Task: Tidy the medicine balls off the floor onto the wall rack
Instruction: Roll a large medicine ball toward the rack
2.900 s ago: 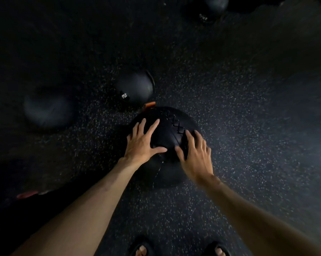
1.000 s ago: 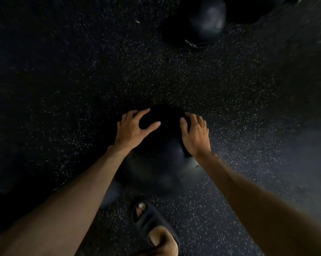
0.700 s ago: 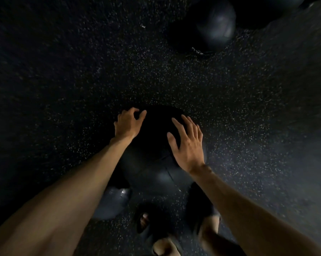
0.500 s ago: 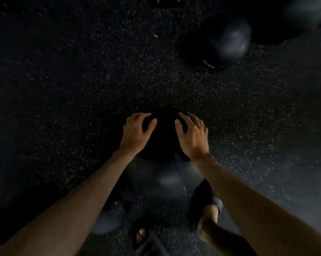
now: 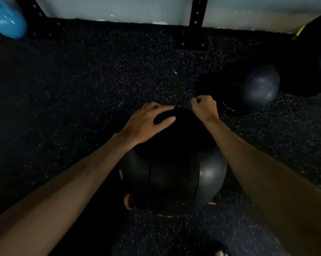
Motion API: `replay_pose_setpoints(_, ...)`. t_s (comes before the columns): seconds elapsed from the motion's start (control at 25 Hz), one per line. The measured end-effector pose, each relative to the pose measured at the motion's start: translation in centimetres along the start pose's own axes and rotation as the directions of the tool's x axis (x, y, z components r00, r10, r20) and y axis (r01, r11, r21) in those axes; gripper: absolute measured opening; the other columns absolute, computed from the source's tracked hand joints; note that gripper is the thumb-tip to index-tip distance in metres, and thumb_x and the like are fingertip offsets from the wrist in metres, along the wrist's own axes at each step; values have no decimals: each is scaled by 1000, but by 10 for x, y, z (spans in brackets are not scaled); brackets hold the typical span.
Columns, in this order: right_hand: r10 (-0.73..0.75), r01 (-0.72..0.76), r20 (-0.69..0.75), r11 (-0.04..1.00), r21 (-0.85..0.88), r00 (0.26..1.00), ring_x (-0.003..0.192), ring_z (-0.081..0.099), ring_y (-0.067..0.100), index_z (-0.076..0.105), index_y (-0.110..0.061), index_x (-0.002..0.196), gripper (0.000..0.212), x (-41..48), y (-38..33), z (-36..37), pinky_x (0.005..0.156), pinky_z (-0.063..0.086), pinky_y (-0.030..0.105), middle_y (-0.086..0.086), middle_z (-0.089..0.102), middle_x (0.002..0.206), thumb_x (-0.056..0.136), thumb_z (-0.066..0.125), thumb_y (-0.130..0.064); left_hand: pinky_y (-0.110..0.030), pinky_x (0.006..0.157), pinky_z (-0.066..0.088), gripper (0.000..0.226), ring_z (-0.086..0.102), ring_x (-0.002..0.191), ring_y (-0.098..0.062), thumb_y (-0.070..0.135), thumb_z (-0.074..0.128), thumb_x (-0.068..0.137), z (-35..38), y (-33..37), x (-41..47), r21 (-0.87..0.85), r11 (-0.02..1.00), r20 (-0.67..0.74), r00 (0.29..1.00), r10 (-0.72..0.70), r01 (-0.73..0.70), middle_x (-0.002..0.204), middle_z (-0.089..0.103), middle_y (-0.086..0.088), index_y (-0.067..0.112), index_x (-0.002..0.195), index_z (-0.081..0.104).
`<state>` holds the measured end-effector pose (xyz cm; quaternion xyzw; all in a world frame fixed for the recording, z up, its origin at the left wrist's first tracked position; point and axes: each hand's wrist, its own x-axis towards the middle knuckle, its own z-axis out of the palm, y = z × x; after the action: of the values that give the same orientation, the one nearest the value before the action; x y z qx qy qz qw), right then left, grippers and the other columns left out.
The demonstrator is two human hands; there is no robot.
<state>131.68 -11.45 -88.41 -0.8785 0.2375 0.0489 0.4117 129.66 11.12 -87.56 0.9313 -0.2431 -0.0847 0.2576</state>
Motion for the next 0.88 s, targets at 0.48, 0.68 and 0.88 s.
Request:
replay_pose_setpoints(0.48,-149,184,263,976,-113,953,139,43,25,43,-39,147,98,-14,-18,-8,115,36,47,0,44,152,64,49,-92,-32,78,50,42,66,101,-23,59,55,93,-29,-17,71,-100,945,-131,938,-322,311,103,69,-1,20,104,70)
replay_pose_setpoints(0.68,-45,53,77,992,-112,996,110,64,32,72,-13,110,55,44,-47,-14,90,50,35,11,69,115,90,58,-62,-53,123,11,103,-9,153,-20,59,75,77,-46,7,12,-132,964,334,926,-176,231,166,-10,4,49,155,8)
replay_pose_setpoints(0.88,-165,157,-45,976,-154,985,122,55,37,59,-14,131,48,33,-34,-5,97,46,42,15,62,129,102,43,-48,-59,121,15,107,-5,154,-26,67,77,68,-42,-13,34,-160,954,241,947,-210,253,167,-5,2,57,152,12)
